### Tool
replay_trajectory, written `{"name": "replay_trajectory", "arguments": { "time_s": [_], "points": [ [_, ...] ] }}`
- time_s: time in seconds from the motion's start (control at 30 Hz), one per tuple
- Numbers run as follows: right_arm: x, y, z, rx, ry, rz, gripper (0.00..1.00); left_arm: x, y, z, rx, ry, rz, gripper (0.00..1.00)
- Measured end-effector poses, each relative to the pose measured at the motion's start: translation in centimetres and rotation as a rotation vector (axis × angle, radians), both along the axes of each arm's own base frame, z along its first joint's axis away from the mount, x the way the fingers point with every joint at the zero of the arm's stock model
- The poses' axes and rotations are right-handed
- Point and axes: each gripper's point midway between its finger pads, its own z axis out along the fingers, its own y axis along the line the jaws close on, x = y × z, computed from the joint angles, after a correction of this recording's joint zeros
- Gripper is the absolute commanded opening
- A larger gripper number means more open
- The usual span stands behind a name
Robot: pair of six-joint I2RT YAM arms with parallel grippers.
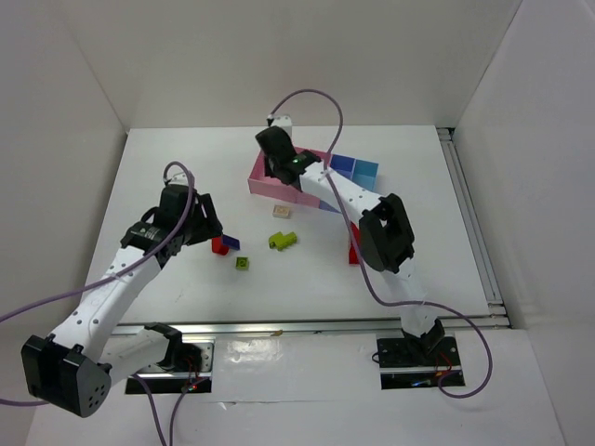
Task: Sort the legos into containers by color
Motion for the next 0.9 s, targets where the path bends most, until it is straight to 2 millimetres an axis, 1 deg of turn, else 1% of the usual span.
{"name": "replay_trajectory", "arguments": {
  "time_s": [0.07, 0.13, 0.2, 0.23, 0.27, 0.3, 0.33, 0.37, 0.43, 0.47, 0.5, 0.57, 0.6, 0.63, 0.7, 0.77, 0.8, 0.83, 0.9],
  "points": [
    [1.8, -1.4, 0.5, 0.012, -0.012, -0.037, 0.34, -0.5, -0.3, -0.8, -0.005, 0.023, -0.015, 0.72],
    [3.8, -2.5, 0.8, 0.026, -0.027, -0.067, 0.36, -1.0, -0.7, -1.5, -0.010, 0.040, -0.029, 0.72],
    [5.4, -3.1, 0.6, 0.038, -0.032, -0.085, 0.40, -1.6, -1.2, -2.2, -0.021, 0.060, -0.044, 0.72],
    [6.0, -3.3, 0.4, 0.046, -0.033, -0.088, 0.40, -2.0, -1.4, -2.6, -0.023, 0.074, -0.054, 0.72],
    [6.5, -3.3, 0.2, 0.053, -0.031, -0.086, 0.42, -2.3, -1.7, -3.0, -0.025, 0.086, -0.061, 0.72],
    [6.8, -3.4, -0.1, 0.057, -0.028, -0.086, 0.45, -2.6, -2.0, -3.4, -0.031, 0.099, -0.070, 0.72],
    [7.0, -3.3, -0.3, 0.062, -0.024, -0.082, 0.59, -2.9, -2.4, -3.6, -0.037, 0.108, -0.078, 0.76],
    [7.1, -3.2, -0.7, 0.064, -0.018, -0.079, 0.65, -3.3, -2.9, -3.9, -0.040, 0.116, -0.091, 0.77],
    [7.1, -3.1, -1.2, 0.065, -0.007, -0.071, 0.73, -4.0, -4.1, -4.4, -0.045, 0.135, -0.116, 0.78],
    [7.0, -2.9, -1.5, 0.066, -0.001, -0.065, 0.80, -4.2, -4.7, -4.7, -0.049, 0.146, -0.125, 0.69],
    [7.0, -2.8, -1.6, 0.068, 0.002, -0.060, 0.80, -4.4, -5.2, -4.9, -0.053, 0.158, -0.130, 0.68],
    [6.9, -2.8, -1.6, 0.069, 0.004, -0.053, 0.80, -4.9, -6.3, -5.6, -0.050, 0.184, -0.154, 0.68],
    [6.9, -2.7, -1.6, 0.072, 0.006, -0.050, 0.80, -5.1, -6.7, -6.0, -0.052, 0.197, -0.159, 0.74],
    [6.9, -2.7, -1.4, 0.074, 0.005, -0.048, 0.80, -5.3, -7.1, -6.4, -0.047, 0.211, -0.168, 0.79],
    [6.5, -2.8, -1.2, 0.075, 0.011, -0.043, 0.80, -5.6, -7.8, -7.3, -0.042, 0.246, -0.175, 0.84],
    [5.4, -3.5, -1.2, 0.063, 0.028, -0.044, 0.81, -5.9, -8.4, -8.3, -0.032, 0.282, -0.176, 0.89],
    [4.0, -4.5, -0.9, 0.050, 0.045, -0.046, 0.81, -5.9, -8.4, -8.9, -0.024, 0.299, -0.174, 0.89],
    [3.0, -5.4, -0.5, 0.043, 0.049, -0.051, 0.81, -6.0, -8.4, -9.3, -0.014, 0.314, -0.169, 0.90],
    [0.6, -7.2, 1.0, 0.036, 0.052, -0.058, 0.82, -6.0, -8.3, -10.1, 0.007, 0.331, -0.163, 0.90]
  ]
}}
